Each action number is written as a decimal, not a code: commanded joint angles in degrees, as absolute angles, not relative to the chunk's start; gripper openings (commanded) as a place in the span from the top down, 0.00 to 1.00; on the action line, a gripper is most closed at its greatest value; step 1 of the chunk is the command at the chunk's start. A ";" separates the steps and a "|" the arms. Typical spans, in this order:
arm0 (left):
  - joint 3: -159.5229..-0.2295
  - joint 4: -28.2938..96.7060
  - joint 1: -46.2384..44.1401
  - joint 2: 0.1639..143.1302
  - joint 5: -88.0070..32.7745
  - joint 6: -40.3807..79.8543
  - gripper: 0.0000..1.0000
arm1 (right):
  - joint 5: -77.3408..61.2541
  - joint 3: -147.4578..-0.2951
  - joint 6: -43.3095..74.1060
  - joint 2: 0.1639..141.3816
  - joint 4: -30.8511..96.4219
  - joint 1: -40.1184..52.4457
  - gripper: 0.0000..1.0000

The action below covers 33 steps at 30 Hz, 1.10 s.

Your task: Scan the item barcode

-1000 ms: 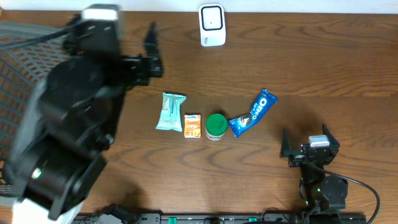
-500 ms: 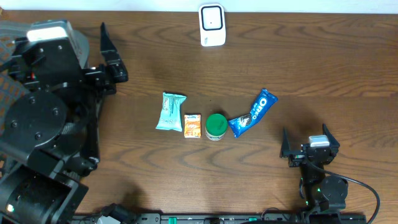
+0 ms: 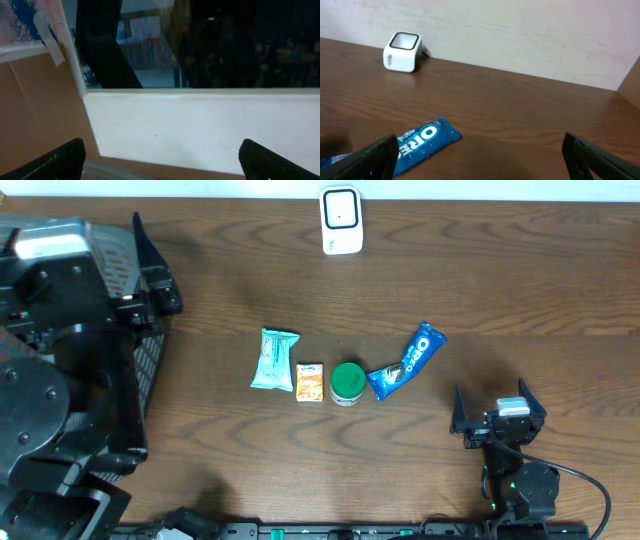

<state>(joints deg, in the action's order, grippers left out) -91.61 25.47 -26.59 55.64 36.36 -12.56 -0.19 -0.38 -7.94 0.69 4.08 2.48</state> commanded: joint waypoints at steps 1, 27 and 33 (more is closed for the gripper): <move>-89.60 25.50 -24.97 52.80 36.99 -14.94 0.02 | 0.08 -0.32 -7.35 0.38 4.34 2.46 0.01; -59.99 16.12 0.03 13.93 7.29 5.10 0.02 | 0.08 -0.32 -7.35 0.38 4.32 2.46 0.01; -60.01 16.67 0.05 14.17 3.64 5.02 0.02 | 0.08 -0.32 -7.35 0.38 4.34 2.46 0.01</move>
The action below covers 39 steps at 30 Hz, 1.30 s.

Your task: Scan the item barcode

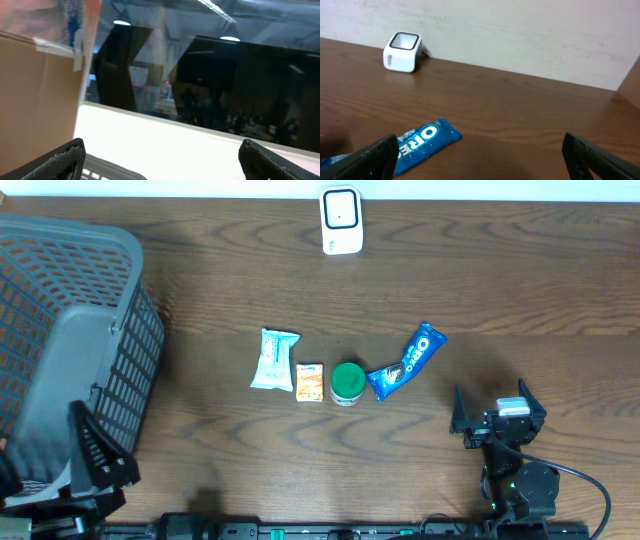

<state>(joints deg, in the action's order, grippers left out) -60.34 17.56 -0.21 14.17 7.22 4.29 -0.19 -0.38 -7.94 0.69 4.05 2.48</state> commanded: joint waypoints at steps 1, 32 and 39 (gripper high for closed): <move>-60.01 16.05 0.10 14.04 3.64 5.02 0.02 | 0.08 -0.32 -7.35 0.38 4.32 2.46 0.01; -46.50 22.39 0.25 0.16 0.89 4.75 0.02 | -15.59 -12.38 9.61 6.00 10.24 2.46 0.01; -40.75 21.67 0.25 0.27 0.82 3.99 0.02 | -15.53 -38.11 9.58 28.97 33.39 3.22 0.01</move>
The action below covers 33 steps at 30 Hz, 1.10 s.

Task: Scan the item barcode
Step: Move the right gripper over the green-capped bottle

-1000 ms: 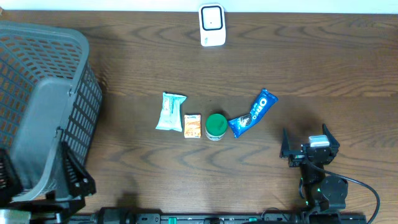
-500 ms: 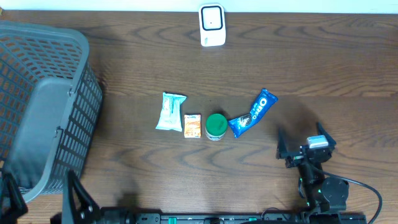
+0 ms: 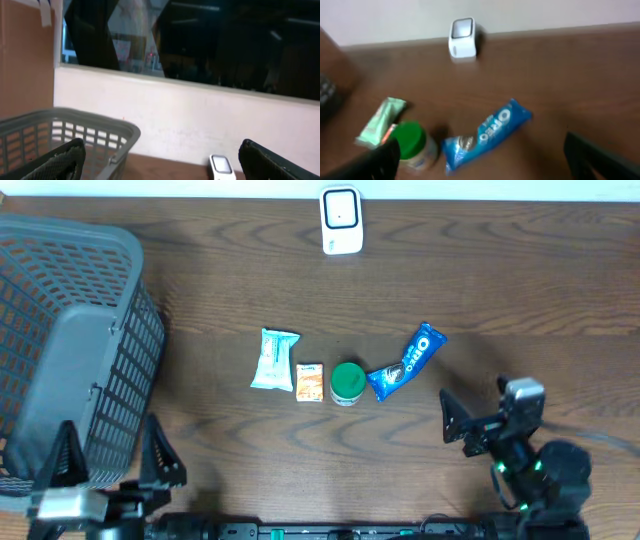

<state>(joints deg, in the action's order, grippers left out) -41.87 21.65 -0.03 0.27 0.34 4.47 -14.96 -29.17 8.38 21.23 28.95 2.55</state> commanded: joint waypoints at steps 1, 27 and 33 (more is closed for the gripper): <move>-40.66 22.87 0.25 0.27 0.80 4.12 0.02 | -15.51 -42.59 9.61 33.06 37.21 3.68 0.01; -22.39 35.90 0.25 0.27 -10.22 16.86 0.02 | -0.21 -80.38 54.54 81.34 68.51 28.34 0.01; -16.71 31.57 0.25 0.27 -2.48 22.72 0.02 | 0.78 -80.55 54.19 84.31 63.40 30.48 0.01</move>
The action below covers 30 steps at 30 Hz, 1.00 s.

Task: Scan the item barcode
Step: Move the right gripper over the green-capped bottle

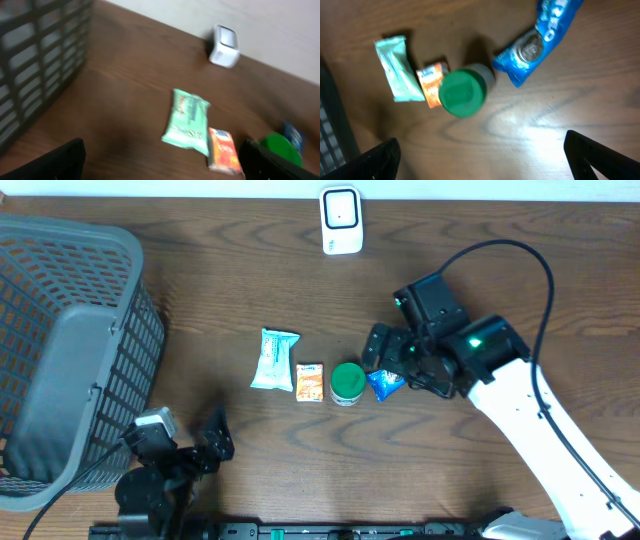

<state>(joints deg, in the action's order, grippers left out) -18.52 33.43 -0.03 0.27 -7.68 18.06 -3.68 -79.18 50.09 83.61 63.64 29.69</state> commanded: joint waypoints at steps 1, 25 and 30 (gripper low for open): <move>-15.49 29.85 0.25 0.27 -2.48 22.63 0.02 | 1.15 -80.55 54.15 84.58 62.06 30.44 0.01; -4.78 14.59 0.25 0.30 -8.05 13.69 0.02 | -3.22 -80.58 69.84 96.66 60.64 38.44 0.01; -4.80 14.22 0.25 0.30 -10.52 9.91 0.02 | -3.11 -80.62 69.87 97.56 59.57 38.41 0.01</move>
<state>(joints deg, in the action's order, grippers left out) -6.02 14.28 -0.05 0.49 -7.84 14.24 -2.35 -79.72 67.81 98.15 60.05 38.26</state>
